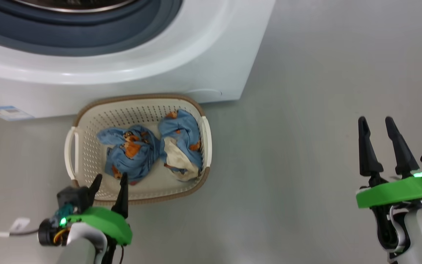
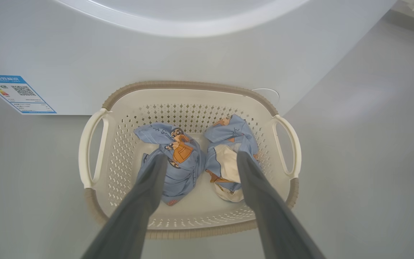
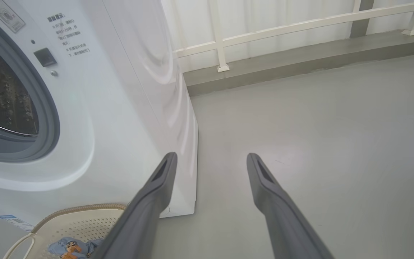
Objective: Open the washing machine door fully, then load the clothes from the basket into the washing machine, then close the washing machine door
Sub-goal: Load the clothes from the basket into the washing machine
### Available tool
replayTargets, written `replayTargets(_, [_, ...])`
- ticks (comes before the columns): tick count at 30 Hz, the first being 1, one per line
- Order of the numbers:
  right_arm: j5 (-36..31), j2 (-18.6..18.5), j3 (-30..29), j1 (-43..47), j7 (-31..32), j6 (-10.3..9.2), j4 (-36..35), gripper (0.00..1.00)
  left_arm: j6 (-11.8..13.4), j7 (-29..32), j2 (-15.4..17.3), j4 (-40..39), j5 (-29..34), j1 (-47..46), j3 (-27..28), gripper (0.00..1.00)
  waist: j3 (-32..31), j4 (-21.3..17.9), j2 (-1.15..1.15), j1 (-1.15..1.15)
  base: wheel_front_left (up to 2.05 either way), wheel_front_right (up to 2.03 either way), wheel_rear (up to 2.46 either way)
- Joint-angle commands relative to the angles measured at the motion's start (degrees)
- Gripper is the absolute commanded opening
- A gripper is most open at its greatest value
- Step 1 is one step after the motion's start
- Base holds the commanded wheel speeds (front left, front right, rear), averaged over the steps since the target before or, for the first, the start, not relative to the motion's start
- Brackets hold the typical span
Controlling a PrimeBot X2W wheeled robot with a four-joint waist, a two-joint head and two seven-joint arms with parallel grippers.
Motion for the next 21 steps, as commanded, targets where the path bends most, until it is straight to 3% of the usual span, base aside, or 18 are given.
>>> replayTargets(1, [0.4, -0.4, 1.1, -1.4, -0.7, 0.32, -1.7, 1.0, 0.0, -0.4, 1.7, 0.9, -0.3, -1.9, 1.0, 1.0, 3.0, -0.7, 0.0, 0.0, 0.0, 0.0, 0.0])
replayTargets(14, [0.3, 1.0, 2.3, -8.2, -0.7, 0.32, -3.4, 1.0, 0.0, 0.1, 4.3, 15.7, -2.1, -17.4, -4.7, 1.0, 13.5, -2.9, 0.0, 0.0, 0.0, 0.0, 0.0])
replayTargets(21, [0.3, 2.0, 3.0, -11.1, -0.7, 0.32, -4.5, 1.0, 0.0, 3.4, 6.3, 20.8, -3.6, -24.5, -6.7, 1.0, 18.4, -3.9, 0.0, 0.0, 0.0, 0.0, 0.0])
